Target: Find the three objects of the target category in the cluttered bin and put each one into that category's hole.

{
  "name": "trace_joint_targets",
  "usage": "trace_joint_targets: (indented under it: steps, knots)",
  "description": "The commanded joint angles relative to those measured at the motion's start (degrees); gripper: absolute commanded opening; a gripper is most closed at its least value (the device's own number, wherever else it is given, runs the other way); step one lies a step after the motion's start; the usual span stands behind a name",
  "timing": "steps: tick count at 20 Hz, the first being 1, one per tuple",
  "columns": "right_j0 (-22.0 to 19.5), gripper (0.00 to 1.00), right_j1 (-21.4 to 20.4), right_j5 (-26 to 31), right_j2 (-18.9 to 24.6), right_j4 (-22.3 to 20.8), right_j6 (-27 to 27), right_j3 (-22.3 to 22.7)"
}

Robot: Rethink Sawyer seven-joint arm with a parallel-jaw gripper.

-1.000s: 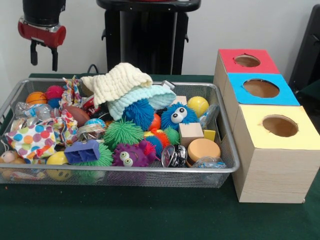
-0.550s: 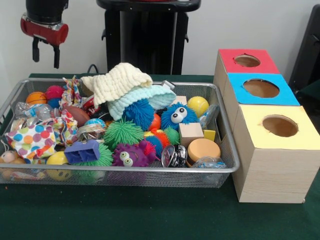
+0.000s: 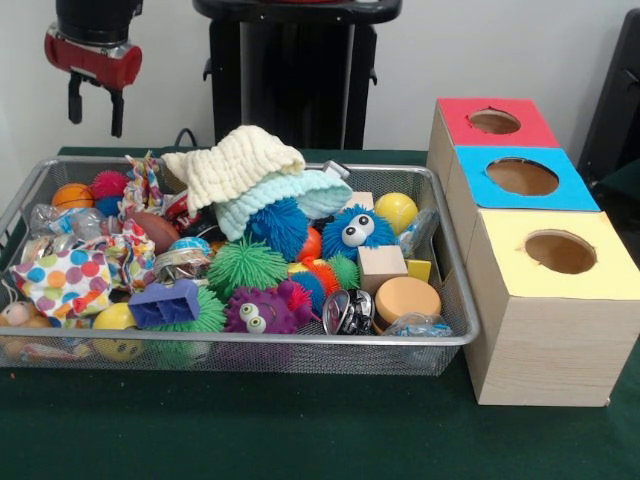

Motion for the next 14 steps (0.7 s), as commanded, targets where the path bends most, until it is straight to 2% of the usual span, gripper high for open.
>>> trace_joint_targets:
  steps: [1, 4, 6, 8, 11, 14]
  knots:
    - [1.59, 1.0, -2.13, 3.37, 1.96, 2.77, 4.93, 1.49]
    - [2.83, 1.0, -2.9, 3.66, 0.99, 4.34, 7.27, 2.13]
    - [3.21, 1.0, -3.01, 0.7, -0.15, 7.87, 12.81, 4.15]
    - [5.37, 1.0, -2.25, -4.11, -3.53, 10.63, 18.8, 5.1]
    - [6.86, 1.0, -1.52, -6.36, -6.25, 15.6, 22.23, 6.46]
    - [7.3, 1.0, -1.72, -7.24, -7.17, 19.73, 22.52, 8.29]
